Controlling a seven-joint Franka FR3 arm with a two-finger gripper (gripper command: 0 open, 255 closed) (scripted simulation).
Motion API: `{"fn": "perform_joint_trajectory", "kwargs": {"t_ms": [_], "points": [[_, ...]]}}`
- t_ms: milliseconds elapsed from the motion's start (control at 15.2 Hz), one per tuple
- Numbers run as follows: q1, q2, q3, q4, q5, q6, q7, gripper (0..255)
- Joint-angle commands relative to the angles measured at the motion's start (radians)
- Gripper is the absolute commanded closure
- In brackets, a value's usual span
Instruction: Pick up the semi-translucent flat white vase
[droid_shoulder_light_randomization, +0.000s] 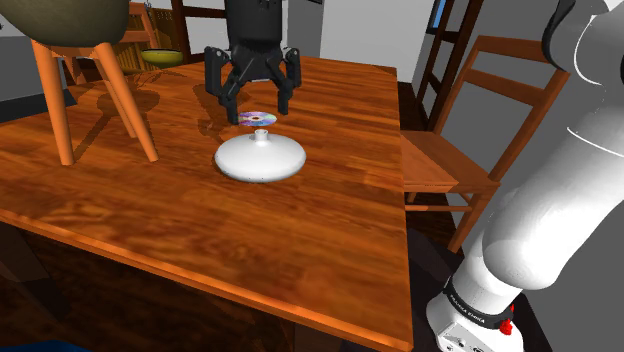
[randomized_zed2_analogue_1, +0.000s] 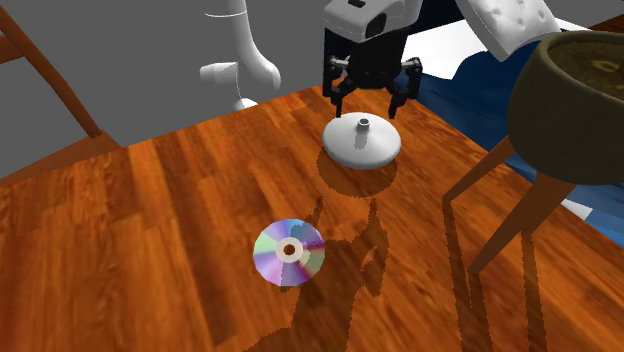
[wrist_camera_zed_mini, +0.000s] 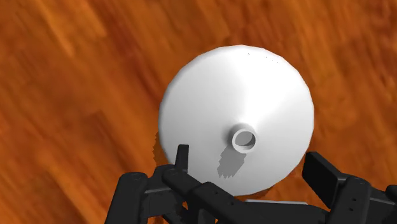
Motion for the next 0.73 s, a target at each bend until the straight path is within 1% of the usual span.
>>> {"fn": "perform_joint_trajectory", "kwargs": {"t_ms": [0,198,264,660], "points": [[-0.001,-0.009,-0.002,-0.039,0.004,0.031,-0.006,0],[-0.001,-0.017,-0.004,-0.068,0.008,0.053,-0.009,0],[0.000,-0.019,-0.003,-0.069,0.009,0.053,-0.009,255],[-0.001,-0.019,-0.004,-0.069,0.009,0.053,-0.010,255]]}}
